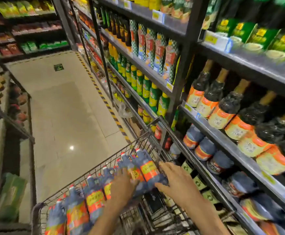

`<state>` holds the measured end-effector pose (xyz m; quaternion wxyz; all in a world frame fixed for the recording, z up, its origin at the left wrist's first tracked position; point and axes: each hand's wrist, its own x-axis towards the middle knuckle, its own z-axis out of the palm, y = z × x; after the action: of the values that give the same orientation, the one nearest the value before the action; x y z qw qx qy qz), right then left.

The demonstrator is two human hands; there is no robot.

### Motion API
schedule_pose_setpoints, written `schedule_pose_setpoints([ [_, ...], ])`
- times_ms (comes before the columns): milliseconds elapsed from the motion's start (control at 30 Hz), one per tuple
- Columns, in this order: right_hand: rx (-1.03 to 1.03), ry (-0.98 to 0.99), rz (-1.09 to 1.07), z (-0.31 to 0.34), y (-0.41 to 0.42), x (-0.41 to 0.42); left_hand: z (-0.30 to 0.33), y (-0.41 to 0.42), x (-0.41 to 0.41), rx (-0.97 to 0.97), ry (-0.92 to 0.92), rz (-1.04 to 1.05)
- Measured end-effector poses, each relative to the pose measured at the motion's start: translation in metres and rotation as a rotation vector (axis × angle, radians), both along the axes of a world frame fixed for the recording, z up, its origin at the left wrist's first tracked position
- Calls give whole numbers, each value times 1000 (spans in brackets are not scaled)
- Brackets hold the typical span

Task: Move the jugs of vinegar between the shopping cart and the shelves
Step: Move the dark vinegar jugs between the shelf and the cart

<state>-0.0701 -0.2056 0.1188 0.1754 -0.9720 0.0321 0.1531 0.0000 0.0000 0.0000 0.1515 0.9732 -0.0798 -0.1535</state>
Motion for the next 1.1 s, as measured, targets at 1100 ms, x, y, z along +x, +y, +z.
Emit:
schedule_pose_setpoints([
  [1100,127,316,-250,-162,16,100,-54,-2,-29,-872,150,882],
])
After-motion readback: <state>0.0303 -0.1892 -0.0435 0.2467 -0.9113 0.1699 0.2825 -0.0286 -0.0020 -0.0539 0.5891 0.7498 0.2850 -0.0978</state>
